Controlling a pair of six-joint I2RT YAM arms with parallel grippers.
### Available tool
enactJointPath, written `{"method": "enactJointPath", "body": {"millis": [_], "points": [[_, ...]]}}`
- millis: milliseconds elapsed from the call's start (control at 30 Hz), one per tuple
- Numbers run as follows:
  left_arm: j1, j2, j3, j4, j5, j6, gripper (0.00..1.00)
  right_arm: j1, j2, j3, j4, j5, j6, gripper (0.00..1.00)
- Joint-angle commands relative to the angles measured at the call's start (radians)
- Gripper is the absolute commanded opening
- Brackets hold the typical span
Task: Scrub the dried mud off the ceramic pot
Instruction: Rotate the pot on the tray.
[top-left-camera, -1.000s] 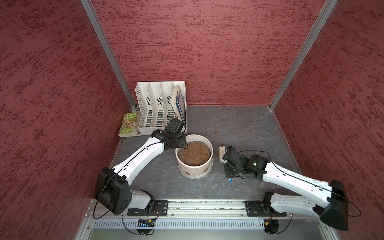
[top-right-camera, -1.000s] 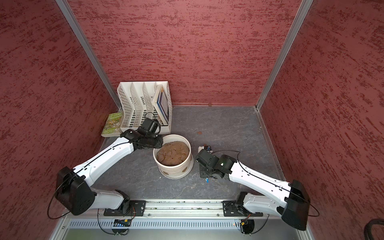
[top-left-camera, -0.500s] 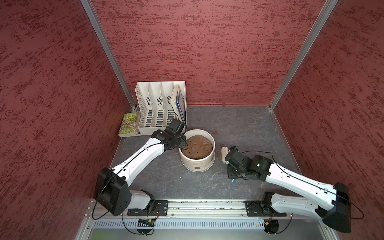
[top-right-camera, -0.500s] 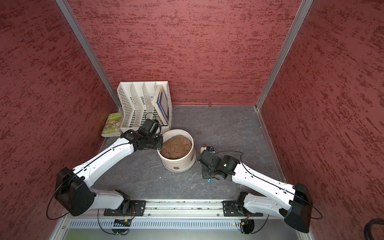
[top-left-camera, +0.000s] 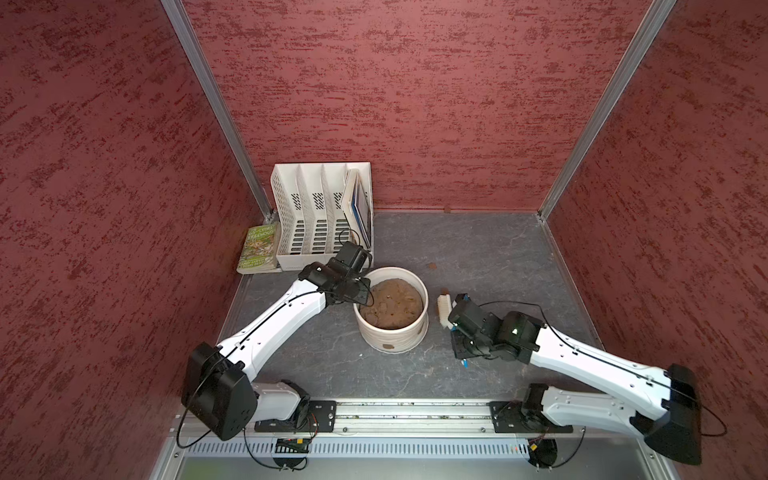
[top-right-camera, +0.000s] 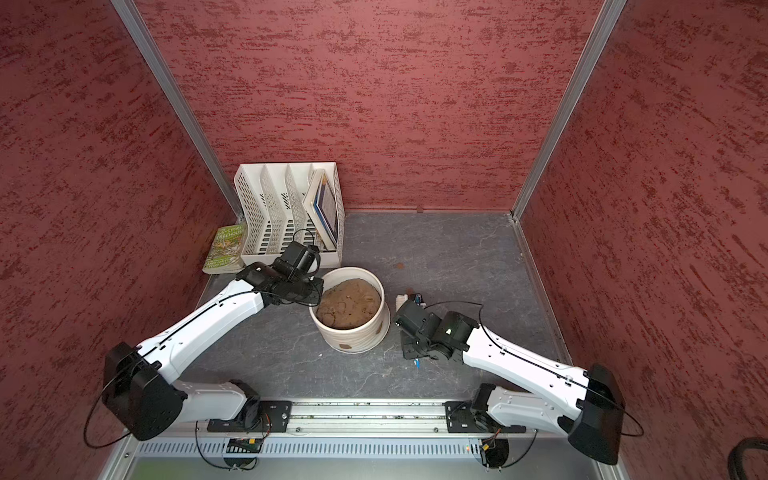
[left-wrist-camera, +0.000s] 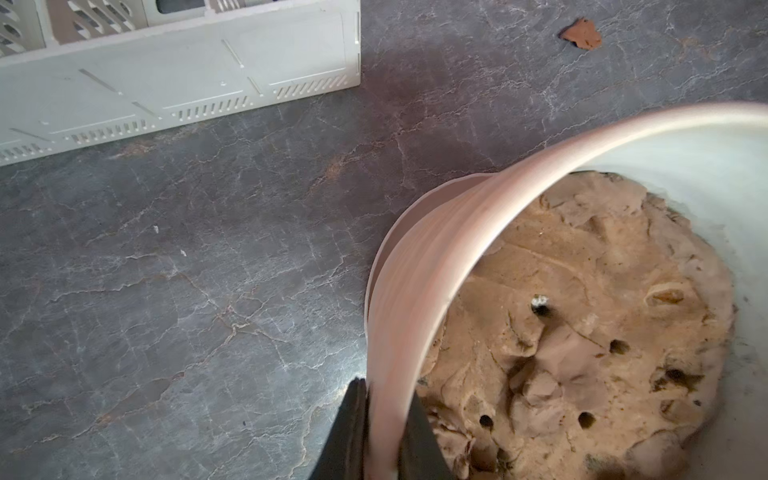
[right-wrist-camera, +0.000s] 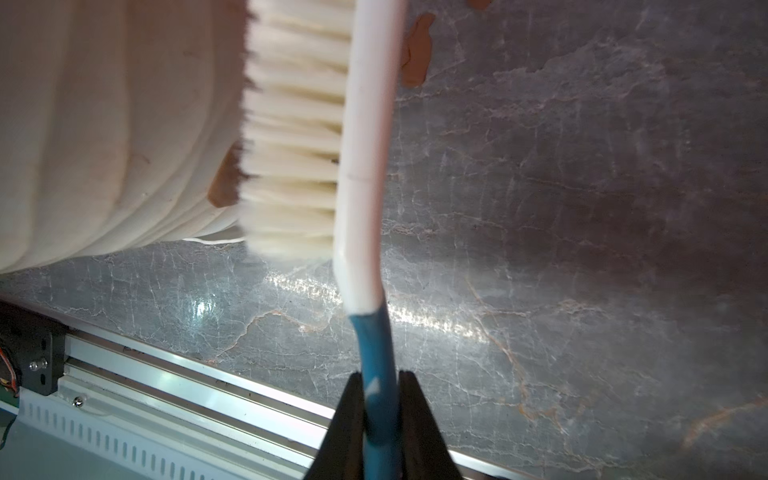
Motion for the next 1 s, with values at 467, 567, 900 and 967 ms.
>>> {"method": "enactJointPath", "body": {"millis": [467, 567, 900, 967], "points": [[-0.017, -0.01, -0.013, 0.079, 0.168, 0.037, 0.0, 0.074, 0.055, 0.03, 0.002, 0.049, -0.005, 0.0], [-0.02, -0.007, 0.002, 0.07, 0.168, 0.08, 0.0, 0.071, 0.038, 0.021, 0.001, 0.049, -0.033, 0.0], [-0.042, 0.049, 0.028, 0.063, 0.222, 0.172, 0.0, 0.057, 0.006, 0.02, 0.032, 0.087, -0.116, 0.0], [-0.049, 0.065, 0.039, 0.052, 0.196, 0.176, 0.0, 0.044, -0.001, 0.024, 0.025, 0.085, -0.12, 0.0]]}}
